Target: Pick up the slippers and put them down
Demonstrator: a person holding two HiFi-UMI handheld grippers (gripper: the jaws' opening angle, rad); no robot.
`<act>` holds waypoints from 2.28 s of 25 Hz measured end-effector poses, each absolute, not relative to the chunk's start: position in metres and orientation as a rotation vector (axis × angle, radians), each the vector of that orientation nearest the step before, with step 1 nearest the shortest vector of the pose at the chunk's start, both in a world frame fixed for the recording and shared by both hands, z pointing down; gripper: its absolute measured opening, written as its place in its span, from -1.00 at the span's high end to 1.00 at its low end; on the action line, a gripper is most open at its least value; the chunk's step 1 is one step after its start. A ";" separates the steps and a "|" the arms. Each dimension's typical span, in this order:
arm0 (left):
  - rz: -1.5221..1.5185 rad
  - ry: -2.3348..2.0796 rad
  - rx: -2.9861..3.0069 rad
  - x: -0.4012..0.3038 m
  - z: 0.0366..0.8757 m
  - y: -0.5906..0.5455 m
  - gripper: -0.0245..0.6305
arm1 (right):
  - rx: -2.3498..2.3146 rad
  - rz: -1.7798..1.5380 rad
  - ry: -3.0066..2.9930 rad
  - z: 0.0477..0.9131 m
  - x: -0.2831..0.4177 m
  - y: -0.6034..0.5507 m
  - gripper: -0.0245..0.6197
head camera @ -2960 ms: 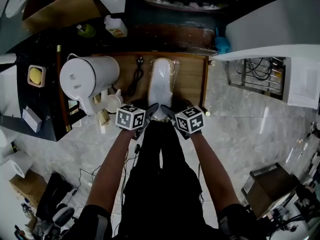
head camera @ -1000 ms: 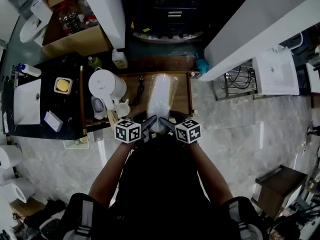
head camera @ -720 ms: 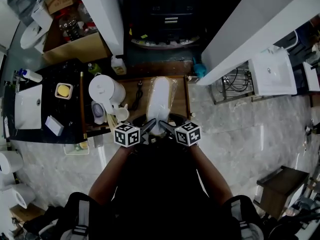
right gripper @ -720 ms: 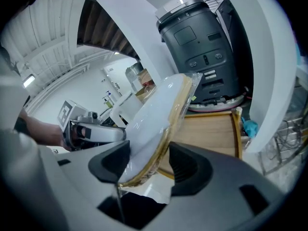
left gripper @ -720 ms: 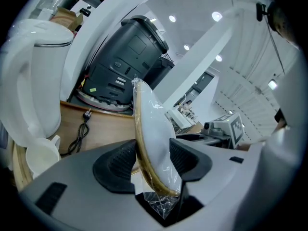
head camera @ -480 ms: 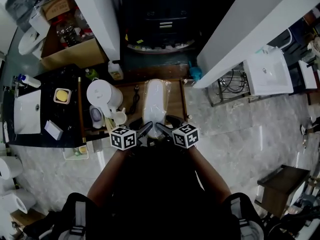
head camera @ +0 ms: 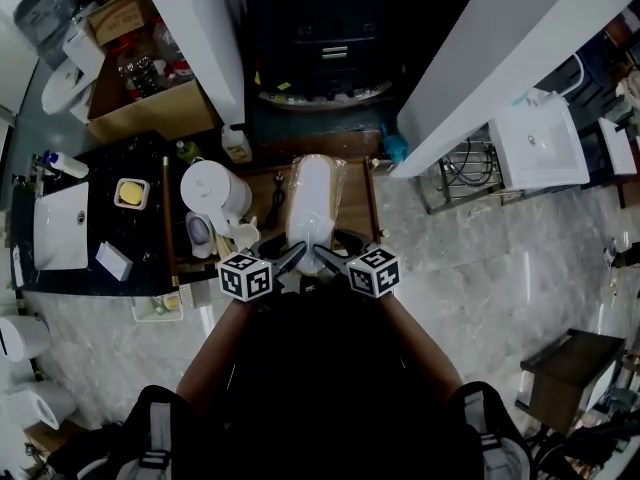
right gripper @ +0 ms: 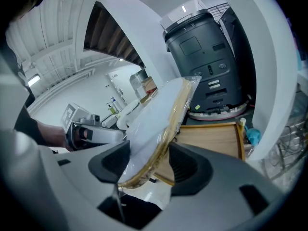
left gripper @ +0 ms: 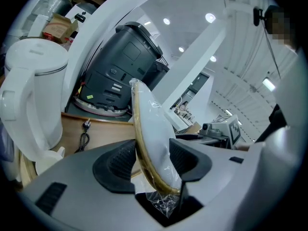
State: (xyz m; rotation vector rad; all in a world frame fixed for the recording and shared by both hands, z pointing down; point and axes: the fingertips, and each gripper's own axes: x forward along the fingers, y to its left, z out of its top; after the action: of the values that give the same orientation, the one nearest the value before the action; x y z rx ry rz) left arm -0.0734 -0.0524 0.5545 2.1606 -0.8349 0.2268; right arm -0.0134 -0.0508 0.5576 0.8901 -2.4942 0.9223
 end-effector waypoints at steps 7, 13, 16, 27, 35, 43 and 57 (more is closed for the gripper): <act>0.235 -0.837 2.147 -0.074 0.558 -0.050 0.28 | 0.884 0.917 -2.493 0.557 -0.014 -0.050 0.11; 0.228 -0.843 2.142 -0.072 0.558 -0.048 0.30 | 0.885 0.917 -2.489 0.558 -0.012 -0.046 0.11; 0.214 -0.852 2.139 -0.071 0.556 -0.048 0.30 | 0.883 0.918 -2.486 0.558 -0.011 -0.045 0.11; 0.221 -0.856 2.129 -0.071 0.558 -0.045 0.29 | 0.895 0.933 -2.486 0.562 -0.011 -0.041 0.11; 0.221 -0.855 2.107 -0.073 0.563 -0.043 0.29 | 0.889 0.960 -2.489 0.564 -0.013 -0.040 0.11; 0.228 -0.842 2.067 -0.073 0.574 -0.042 0.29 | 0.891 0.995 -2.475 0.573 -0.013 -0.039 0.11; 0.300 -0.823 2.009 -0.075 0.616 -0.051 0.29 | 0.845 1.030 -2.393 0.615 -0.016 -0.049 0.11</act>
State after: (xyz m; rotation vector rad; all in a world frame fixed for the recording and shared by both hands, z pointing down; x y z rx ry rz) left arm -0.0748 -0.0507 0.6157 2.0085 -0.8230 0.3004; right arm -0.0160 -0.0485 0.6151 0.8452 -2.3927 1.0298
